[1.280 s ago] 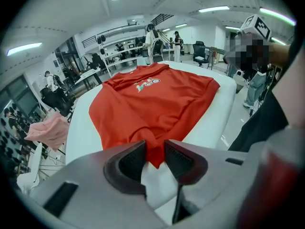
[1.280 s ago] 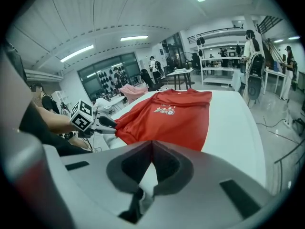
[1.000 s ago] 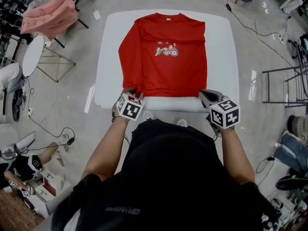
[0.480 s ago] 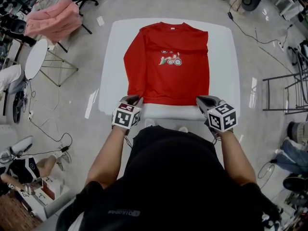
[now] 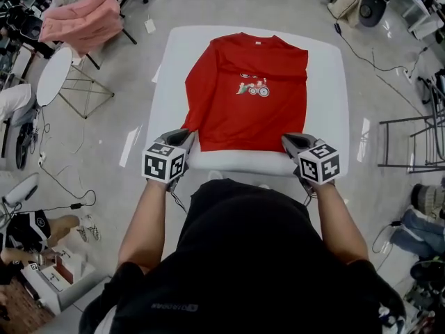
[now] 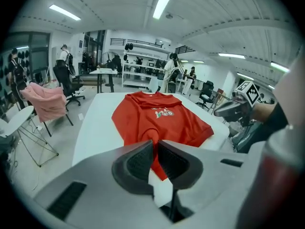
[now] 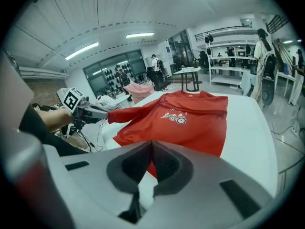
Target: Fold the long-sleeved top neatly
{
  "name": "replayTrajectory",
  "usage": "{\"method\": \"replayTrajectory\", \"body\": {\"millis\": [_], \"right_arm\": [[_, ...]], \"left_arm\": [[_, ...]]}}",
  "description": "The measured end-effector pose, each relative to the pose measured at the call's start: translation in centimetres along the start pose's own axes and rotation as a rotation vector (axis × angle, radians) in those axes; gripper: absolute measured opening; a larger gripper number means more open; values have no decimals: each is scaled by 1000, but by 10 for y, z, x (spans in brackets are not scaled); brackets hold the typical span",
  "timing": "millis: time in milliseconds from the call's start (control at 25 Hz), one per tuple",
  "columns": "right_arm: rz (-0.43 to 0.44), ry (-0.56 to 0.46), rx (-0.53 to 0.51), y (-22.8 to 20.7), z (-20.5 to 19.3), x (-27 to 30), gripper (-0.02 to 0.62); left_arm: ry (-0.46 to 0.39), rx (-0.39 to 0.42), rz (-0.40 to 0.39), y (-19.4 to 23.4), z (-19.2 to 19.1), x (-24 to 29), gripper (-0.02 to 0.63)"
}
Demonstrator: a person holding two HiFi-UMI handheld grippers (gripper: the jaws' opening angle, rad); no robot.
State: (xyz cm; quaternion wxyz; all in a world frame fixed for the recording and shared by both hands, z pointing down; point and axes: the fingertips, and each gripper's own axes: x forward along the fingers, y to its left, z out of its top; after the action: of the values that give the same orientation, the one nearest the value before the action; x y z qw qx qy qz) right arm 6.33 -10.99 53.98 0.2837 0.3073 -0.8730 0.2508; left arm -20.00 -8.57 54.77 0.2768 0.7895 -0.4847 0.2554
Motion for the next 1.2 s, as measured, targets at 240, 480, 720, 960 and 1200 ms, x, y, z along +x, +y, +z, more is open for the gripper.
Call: {"method": "replayTrajectory", "body": {"millis": [240, 480, 720, 960, 1200], "right_arm": [[1, 5, -5, 6, 7, 3, 5], [-26, -4, 0, 2, 15, 3, 5], [-55, -18, 10, 1, 23, 9, 5], [-101, -22, 35, 1, 29, 18, 5], [-165, -53, 75, -6, 40, 19, 5]], "left_arm": [[-137, -93, 1, 34, 44, -28, 31], [-227, -101, 112, 126, 107, -71, 31], [-219, -250, 255, 240, 121, -92, 31], [-182, -290, 273, 296, 121, -88, 31], [-243, -213, 69, 264, 182, -89, 29]]}}
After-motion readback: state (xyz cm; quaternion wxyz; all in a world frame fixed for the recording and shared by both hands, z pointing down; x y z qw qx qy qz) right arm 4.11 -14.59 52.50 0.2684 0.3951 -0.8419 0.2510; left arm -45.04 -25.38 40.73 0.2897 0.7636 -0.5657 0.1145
